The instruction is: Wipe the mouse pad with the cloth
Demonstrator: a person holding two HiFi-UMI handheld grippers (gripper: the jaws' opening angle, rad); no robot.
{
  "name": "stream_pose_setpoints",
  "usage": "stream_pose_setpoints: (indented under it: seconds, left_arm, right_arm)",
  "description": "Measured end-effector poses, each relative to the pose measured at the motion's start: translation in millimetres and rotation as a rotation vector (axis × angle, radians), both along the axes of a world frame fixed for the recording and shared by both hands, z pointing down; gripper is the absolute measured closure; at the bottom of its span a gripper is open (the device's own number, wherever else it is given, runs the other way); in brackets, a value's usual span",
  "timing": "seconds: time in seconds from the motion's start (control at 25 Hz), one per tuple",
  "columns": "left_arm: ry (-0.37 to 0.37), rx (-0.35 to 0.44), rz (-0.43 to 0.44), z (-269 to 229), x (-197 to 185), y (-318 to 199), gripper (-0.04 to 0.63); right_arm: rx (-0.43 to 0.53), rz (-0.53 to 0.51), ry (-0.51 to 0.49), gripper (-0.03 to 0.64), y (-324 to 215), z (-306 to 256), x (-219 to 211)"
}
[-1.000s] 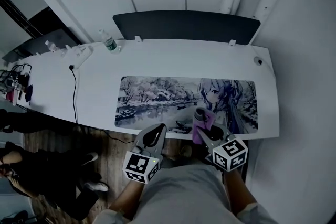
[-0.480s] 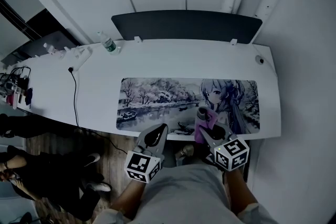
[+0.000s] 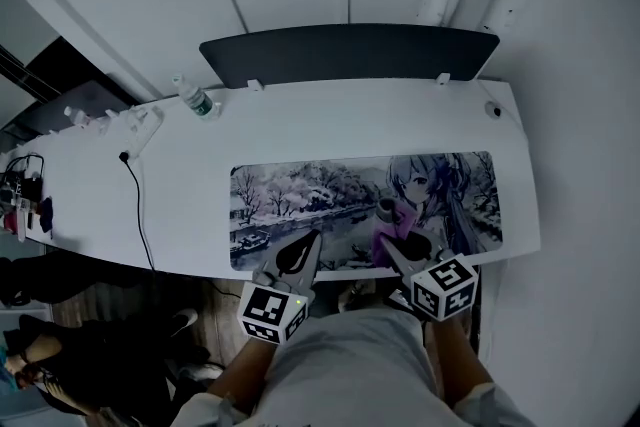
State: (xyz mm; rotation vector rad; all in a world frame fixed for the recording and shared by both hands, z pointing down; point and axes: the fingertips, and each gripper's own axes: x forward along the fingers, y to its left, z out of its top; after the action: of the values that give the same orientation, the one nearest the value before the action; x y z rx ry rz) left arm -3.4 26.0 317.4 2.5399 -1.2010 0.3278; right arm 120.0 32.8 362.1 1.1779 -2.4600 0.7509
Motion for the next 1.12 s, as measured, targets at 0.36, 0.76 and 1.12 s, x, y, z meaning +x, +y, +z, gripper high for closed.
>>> stream_pose_setpoints:
  seconds: [0.36, 0.76, 1.12]
  left_arm:
    - [0.013, -0.025, 0.123, 13.2, 7.5, -35.7, 0.575]
    - [0.034, -0.064, 0.120, 32.8, 58.3, -61.9, 0.577]
    - [0.019, -0.095, 0.071, 54.2, 111.3, -80.9, 0.575]
  right_arm:
    - [-0.018, 0.111, 0.075, 0.517, -23.4, 5.3, 13.4]
    - [-0.080, 0.206, 0.135, 0.517, -43.3, 18.8, 117.1]
    - [-0.136, 0.196, 0.176, 0.517, -64.0, 46.9, 197.2]
